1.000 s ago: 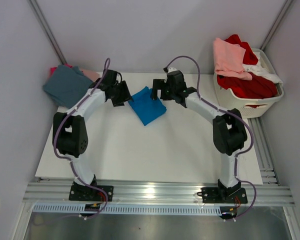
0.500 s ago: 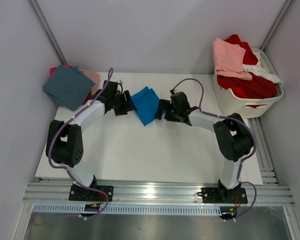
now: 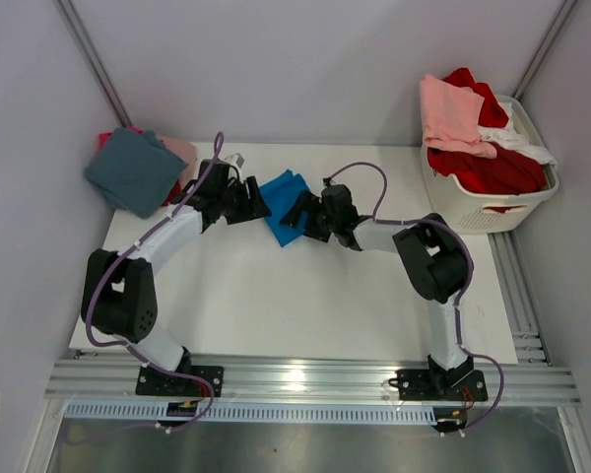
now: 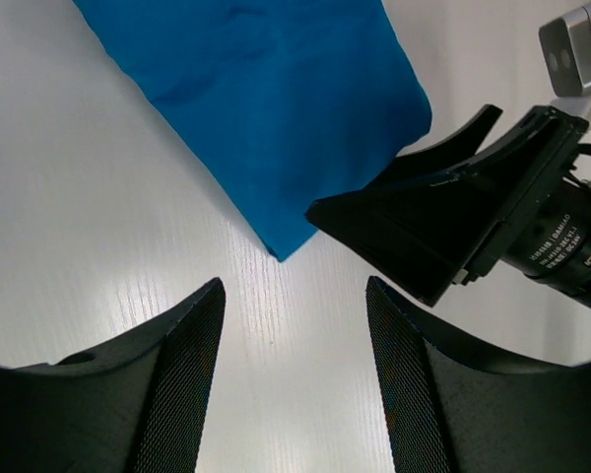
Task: Fold and stack the t-shirts
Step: Smooth out wrinkles on the folded tshirt
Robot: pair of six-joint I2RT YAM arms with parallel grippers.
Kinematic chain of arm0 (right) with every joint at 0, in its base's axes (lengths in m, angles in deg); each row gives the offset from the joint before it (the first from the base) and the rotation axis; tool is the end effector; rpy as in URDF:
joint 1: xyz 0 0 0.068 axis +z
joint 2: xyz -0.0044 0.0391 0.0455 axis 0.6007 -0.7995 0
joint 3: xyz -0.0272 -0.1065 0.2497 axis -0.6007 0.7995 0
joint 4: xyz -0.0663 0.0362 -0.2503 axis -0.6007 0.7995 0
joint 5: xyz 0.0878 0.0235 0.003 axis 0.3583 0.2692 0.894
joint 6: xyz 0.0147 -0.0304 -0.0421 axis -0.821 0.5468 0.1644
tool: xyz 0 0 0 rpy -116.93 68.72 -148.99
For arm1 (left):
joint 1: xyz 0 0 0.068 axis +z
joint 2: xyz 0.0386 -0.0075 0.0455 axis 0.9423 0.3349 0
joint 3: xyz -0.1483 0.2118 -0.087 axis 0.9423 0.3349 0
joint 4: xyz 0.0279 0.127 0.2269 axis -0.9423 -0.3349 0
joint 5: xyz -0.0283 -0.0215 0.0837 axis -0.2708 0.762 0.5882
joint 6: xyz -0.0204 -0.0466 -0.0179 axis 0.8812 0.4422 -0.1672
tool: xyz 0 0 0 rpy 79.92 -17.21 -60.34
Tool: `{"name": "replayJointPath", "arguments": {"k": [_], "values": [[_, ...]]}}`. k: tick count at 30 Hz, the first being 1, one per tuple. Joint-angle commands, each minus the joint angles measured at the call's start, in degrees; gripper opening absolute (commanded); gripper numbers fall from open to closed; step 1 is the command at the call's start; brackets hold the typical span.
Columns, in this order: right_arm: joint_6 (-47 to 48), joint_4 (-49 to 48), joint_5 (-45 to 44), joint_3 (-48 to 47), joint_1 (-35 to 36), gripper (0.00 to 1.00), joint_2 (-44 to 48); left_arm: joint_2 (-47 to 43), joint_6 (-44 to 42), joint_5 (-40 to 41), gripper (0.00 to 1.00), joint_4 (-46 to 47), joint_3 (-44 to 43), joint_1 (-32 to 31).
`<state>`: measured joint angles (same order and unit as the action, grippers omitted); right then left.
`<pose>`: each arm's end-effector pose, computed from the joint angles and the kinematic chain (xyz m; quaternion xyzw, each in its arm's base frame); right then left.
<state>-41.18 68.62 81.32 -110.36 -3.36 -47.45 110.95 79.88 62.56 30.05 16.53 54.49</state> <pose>0.3677 0.2533 0.1454 0.0486 0.8708 0.3847 0.3022 0.3374 -0.1063 0.2523 -0.0250 0.9115 -0.2553 0.3216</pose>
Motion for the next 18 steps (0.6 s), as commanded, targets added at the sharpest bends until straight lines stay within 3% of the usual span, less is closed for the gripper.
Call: {"name": "replayJointPath", "arguments": {"k": [1,4,5,7,8,10,18], "values": [[-1.7,1.9,-1.4,-3.8,1.4,0.97,-4.0,-4.2,-2.1,-1.2,0.63,0.0,-0.8,-0.8],[-1.5,2.9,-1.4,-6.0,1.4,0.8,-6.0,-5.6,-2.7,-0.3,0.63,-0.3,-0.8,-1.4],[-1.5,3.1,-1.3,-6.2,1.5,0.63,-6.2,-5.8,-2.8,-0.1,0.64,-0.6,-0.8,-1.4],[-1.1,3.3,-1.2,-6.2,1.7,0.43,-6.3,-6.2,-3.2,0.4,0.63,-0.9,-0.8,-1.4],[-0.8,3.7,-1.0,-6.3,1.8,0.2,-6.3,-6.4,-3.4,0.6,0.63,-1.1,-0.6,-1.5],[0.5,4.8,-0.9,-6.5,2.3,0.01,-6.1,-6.4,-3.2,0.4,0.63,-1.0,-0.4,-1.5],[9.4,15.6,-1.8,-3.1,6.9,0.0,-0.8,-7.6,-2.8,-0.7,0.63,-2.8,-0.5,-2.7]]}}
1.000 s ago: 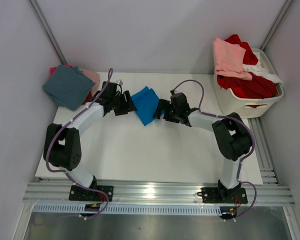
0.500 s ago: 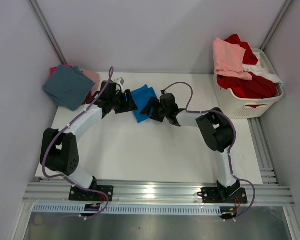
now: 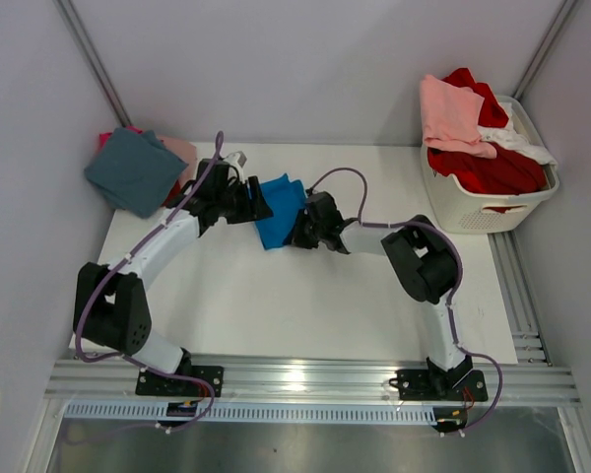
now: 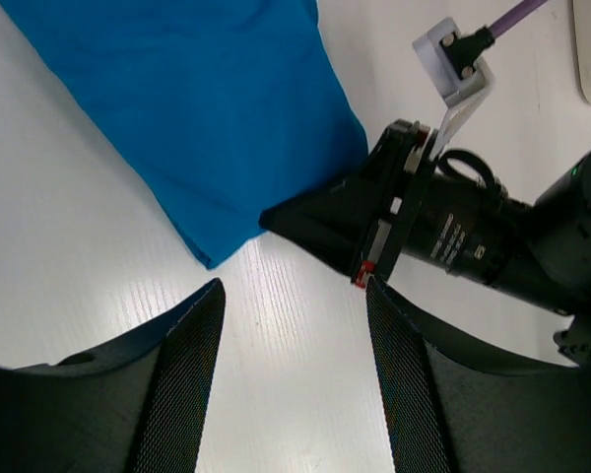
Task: Fold and stack the t-shirts
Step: Smooth out wrinkles on the folded tshirt
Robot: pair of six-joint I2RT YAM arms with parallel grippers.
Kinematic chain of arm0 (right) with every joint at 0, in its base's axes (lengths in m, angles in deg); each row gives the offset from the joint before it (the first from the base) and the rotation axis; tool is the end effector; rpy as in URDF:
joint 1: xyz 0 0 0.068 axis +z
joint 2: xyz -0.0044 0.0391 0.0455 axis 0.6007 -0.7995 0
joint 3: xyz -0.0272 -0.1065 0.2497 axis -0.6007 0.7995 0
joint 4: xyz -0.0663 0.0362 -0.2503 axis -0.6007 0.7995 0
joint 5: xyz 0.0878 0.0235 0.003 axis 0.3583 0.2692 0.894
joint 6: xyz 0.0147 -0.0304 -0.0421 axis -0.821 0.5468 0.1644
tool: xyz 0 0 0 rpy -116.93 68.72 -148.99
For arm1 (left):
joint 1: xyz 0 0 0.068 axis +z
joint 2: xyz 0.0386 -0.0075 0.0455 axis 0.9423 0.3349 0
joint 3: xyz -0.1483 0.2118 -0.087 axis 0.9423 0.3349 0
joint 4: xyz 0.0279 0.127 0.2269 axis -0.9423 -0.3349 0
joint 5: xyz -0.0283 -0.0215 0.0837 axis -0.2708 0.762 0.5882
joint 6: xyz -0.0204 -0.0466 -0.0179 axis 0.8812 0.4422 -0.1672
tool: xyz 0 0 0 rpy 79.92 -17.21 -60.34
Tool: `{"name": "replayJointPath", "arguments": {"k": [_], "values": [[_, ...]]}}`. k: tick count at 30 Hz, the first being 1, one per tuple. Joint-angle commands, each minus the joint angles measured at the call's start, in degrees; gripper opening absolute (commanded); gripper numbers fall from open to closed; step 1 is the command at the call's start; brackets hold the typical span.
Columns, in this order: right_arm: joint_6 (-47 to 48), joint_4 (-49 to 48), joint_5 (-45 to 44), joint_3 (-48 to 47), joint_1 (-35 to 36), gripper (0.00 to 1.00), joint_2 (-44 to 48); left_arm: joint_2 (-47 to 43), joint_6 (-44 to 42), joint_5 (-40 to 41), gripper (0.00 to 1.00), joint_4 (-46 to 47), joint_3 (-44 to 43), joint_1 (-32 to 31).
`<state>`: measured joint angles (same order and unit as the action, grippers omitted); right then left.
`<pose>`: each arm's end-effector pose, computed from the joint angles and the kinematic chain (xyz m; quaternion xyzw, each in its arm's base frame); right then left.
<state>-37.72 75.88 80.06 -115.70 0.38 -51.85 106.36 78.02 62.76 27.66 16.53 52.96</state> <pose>0.3611 0.2839 0.1287 0.0054 0.8977 0.3488 0.2691 0.3202 -0.1107 0.2751 0.0040 0.9044 -0.2581 0.3397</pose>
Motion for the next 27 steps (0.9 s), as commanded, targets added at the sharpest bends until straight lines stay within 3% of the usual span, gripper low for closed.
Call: {"name": "replayJointPath", "arguments": {"k": [1,11,16,22,27], "values": [[7.0,11.9,-1.5,3.5,4.7,0.0,6.1,-3.4,-1.2,-0.5,0.63,-0.7,-0.1,-1.4],[10.3,22.0,-11.6,31.2,7.5,0.0,32.9,-7.0,-1.8,-2.3,0.63,-2.6,1.6,-8.3],[12.2,24.8,-15.9,33.6,4.3,0.0,39.5,-6.2,-0.8,-10.5,0.63,-0.1,3.4,-12.8],[14.9,24.8,-16.7,29.8,-0.6,0.0,36.2,-6.3,1.4,-23.4,0.62,6.1,8.5,-19.8],[15.8,24.2,-16.1,27.8,-1.1,0.0,34.7,-5.3,2.8,-23.2,0.62,9.1,12.9,-24.3]]}}
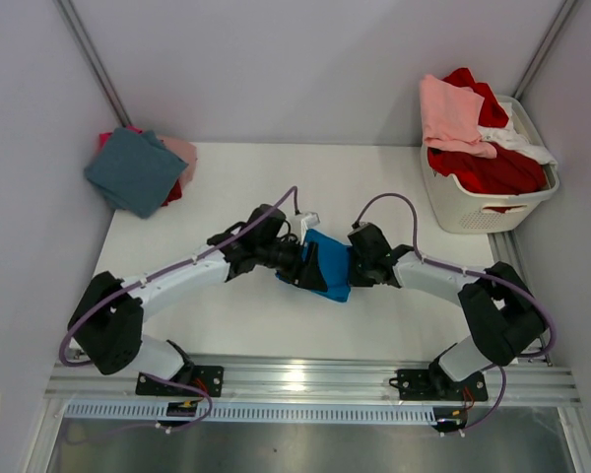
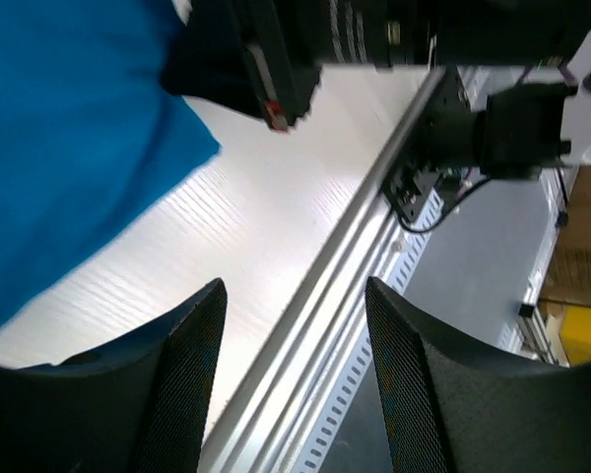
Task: Fold and stack the t-shirts
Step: Smooth out wrinkles on the folded tshirt
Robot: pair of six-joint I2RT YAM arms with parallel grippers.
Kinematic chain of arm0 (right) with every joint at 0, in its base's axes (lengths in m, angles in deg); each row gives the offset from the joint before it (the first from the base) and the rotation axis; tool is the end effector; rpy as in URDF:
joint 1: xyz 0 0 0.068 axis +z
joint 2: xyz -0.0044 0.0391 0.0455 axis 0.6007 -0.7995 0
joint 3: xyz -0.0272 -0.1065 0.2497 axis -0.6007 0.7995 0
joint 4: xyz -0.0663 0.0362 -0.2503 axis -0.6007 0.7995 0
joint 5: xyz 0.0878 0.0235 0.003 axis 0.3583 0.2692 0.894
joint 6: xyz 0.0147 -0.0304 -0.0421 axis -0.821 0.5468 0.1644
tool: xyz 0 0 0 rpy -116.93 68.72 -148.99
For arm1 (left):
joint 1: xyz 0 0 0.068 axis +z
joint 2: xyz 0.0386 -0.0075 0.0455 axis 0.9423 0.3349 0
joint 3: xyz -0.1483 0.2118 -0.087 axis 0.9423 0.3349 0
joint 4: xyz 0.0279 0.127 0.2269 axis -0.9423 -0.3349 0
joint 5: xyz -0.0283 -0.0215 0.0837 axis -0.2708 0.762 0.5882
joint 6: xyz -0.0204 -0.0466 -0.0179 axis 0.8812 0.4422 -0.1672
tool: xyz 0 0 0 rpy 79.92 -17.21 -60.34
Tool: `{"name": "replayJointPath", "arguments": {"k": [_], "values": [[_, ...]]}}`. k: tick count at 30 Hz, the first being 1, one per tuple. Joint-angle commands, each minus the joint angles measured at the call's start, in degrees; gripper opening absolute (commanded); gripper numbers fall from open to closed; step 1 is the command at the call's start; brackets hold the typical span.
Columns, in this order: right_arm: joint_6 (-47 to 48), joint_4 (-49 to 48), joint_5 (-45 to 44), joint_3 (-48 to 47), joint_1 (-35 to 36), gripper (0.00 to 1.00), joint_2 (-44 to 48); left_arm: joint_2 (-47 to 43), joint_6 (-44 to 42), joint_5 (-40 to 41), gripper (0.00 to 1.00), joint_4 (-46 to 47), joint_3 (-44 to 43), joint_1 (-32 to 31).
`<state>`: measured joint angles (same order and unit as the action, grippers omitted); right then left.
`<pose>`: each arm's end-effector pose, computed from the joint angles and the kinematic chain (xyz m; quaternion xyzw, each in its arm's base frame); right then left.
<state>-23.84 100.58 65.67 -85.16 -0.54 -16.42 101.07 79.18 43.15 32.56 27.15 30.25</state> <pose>0.2326 0.1690 0.1639 -0.0495 0.9608 0.1283 0.2406 0.2207 -0.2131 0.2525 0.2360 0.8467 -0.4411 0.1811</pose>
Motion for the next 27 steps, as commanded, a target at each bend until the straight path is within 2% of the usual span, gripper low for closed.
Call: {"name": "replayJointPath", "arguments": {"k": [1,7,9,17,21,22,25,27], "values": [[2.0,-0.5,-1.5,-2.9,-0.2,0.0,-0.7,1.8,2.0,-3.3,0.62,4.5,2.6,-1.7],[2.5,0.9,-0.1,-2.0,0.0,0.0,0.7,11.1,2.1,2.7,0.6,4.5,0.1,-1.6],[2.6,1.2,0.3,-1.2,0.0,0.0,2.3,14.1,1.6,5.6,0.59,2.2,-3.5,-1.3],[2.1,3.4,1.1,3.7,0.3,0.0,9.5,24.4,3.7,4.7,0.56,1.8,-10.8,4.8],[2.3,4.8,1.1,4.6,0.5,0.0,11.8,28.5,6.8,-2.3,0.56,6.5,-9.9,9.5],[2.4,4.9,1.1,4.7,0.5,0.0,12.2,29.5,8.0,-7.4,0.56,9.7,-9.4,10.5],[2.7,5.4,1.4,4.7,0.5,0.0,12.5,35.8,13.0,-15.8,0.55,13.5,-10.1,13.8],[3.0,5.4,1.6,4.6,0.6,0.0,12.4,37.6,12.6,-16.8,0.53,13.6,-10.9,14.1]]}}
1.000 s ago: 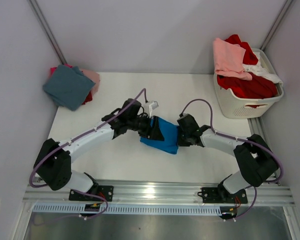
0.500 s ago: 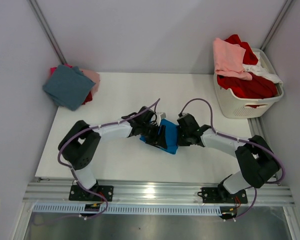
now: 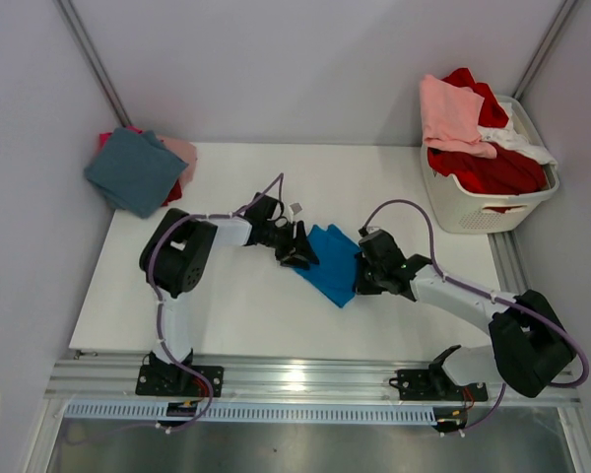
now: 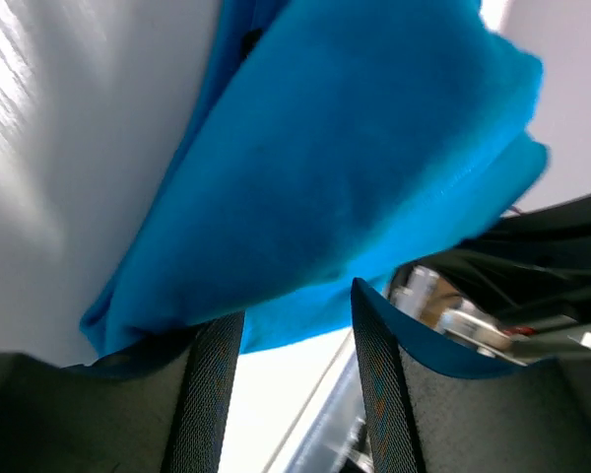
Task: Fold and stack the t-shirts
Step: Smooth out wrinkles on the folded tshirt
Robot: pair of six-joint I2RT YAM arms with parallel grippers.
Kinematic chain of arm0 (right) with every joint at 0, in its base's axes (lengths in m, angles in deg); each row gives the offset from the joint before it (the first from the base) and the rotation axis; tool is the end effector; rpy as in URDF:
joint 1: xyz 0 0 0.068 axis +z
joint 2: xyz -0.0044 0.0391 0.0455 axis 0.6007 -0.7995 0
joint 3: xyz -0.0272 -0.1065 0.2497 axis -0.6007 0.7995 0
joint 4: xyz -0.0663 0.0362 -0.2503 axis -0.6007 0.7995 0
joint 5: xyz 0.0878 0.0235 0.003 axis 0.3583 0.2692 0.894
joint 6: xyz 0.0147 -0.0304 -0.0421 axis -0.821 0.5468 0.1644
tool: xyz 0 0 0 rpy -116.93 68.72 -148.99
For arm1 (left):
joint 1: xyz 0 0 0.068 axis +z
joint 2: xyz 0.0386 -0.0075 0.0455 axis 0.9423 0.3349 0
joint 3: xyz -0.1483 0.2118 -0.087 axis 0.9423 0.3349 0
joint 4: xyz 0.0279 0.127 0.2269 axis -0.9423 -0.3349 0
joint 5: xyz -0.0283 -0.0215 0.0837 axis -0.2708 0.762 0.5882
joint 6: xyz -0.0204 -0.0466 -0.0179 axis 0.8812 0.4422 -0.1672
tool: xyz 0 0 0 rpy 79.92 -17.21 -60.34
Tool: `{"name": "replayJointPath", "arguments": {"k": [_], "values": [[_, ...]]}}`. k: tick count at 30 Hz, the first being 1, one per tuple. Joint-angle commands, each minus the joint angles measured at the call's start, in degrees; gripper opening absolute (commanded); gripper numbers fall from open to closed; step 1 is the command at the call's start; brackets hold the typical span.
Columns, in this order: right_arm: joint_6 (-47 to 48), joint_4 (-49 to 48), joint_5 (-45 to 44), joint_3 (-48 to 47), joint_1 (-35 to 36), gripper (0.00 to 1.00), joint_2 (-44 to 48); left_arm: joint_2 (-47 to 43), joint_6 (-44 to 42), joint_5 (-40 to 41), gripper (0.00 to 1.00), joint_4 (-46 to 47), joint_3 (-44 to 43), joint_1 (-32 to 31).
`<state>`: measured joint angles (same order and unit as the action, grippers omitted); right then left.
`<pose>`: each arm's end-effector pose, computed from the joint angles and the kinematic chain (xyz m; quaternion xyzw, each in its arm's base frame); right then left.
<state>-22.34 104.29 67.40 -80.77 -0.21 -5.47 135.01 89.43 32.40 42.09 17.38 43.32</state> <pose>0.2045 0.1515 0.1860 -0.0682 0.9528 0.1510 0.2543 0.3377 -0.2016 0.1190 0.0488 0.8879 -0.4560 0.0357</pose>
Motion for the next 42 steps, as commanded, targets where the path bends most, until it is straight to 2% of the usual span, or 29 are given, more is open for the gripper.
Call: {"name": "replayJointPath", "arguments": {"k": [1,6,8,10,11,12,14,15,18,20,23,26,27,28,30,32,37,42], "values": [[1.6,1.7,-0.1,0.0,0.3,0.0,1.5,3.8,2.5,-6.0,0.53,4.5,-1.1,1.0],[3.0,1.9,0.1,-0.7,0.3,0.0,1.5,3.6,0.1,-2.0,0.53,-2.9,-5.1,0.9],[3.4,2.3,-0.6,-1.0,0.3,0.0,1.4,1.6,-0.2,-2.6,0.53,-1.6,-4.9,0.9],[3.2,2.6,-1.5,-1.0,0.2,0.02,1.4,-1.8,1.3,-3.4,0.52,4.1,-1.1,0.9],[3.1,2.6,-2.5,-0.8,0.2,0.07,1.4,-6.4,2.3,-4.6,0.52,12.4,4.3,0.9],[3.0,2.4,-2.9,-0.6,0.2,0.23,1.8,-8.5,3.2,-5.1,0.53,16.0,5.9,0.9],[2.8,1.4,-3.6,0.1,0.2,0.43,2.9,-14.6,4.6,-5.5,0.53,20.5,8.1,0.8],[2.6,1.1,-4.7,0.3,0.3,0.57,4.8,-16.5,4.7,-5.0,0.53,22.7,10.3,0.8],[2.0,0.0,-8.8,0.7,0.8,0.67,10.1,-23.7,4.6,-3.9,0.53,24.4,13.0,0.6],[2.0,-0.6,-11.8,0.7,1.7,0.68,13.3,-27.5,4.0,-2.9,0.54,24.0,14.0,0.0],[2.5,-3.8,-14.9,0.8,2.8,0.73,18.5,-35.3,-0.1,1.7,0.54,17.6,13.8,-2.2],[4.4,-10.9,-11.1,0.7,2.1,0.65,17.8,-42.2,-2.9,7.2,0.54,11.2,14.1,-4.1],[4.5,-12.2,-9.9,0.1,1.6,0.48,16.1,-43.9,-3.1,8.7,0.54,10.2,14.5,-4.3],[4.5,-13.1,-9.0,-2.5,0.5,0.34,13.8,-47.7,-3.2,11.4,0.54,9.2,15.6,-4.6],[4.1,-12.7,-6.4,-6.3,-0.4,0.0,4.9,-51.8,-4.1,13.5,0.54,6.6,18.4,-4.9],[4.5,-12.2,-4.6,-12.3,-0.6,0.0,-3.2,-58.4,-4.3,17.5,0.54,3.0,21.2,-4.9],[5.8,-17.0,0.5,-21.4,-1.6,0.0,-14.9,-73.3,-6.8,28.2,0.55,-3.6,24.3,-6.9],[6.3,-14.7,4.0,-29.9,-2.1,0.0,-26.6,-80.9,-8.6,34.2,0.56,-8.7,27.2,-7.2]]}}
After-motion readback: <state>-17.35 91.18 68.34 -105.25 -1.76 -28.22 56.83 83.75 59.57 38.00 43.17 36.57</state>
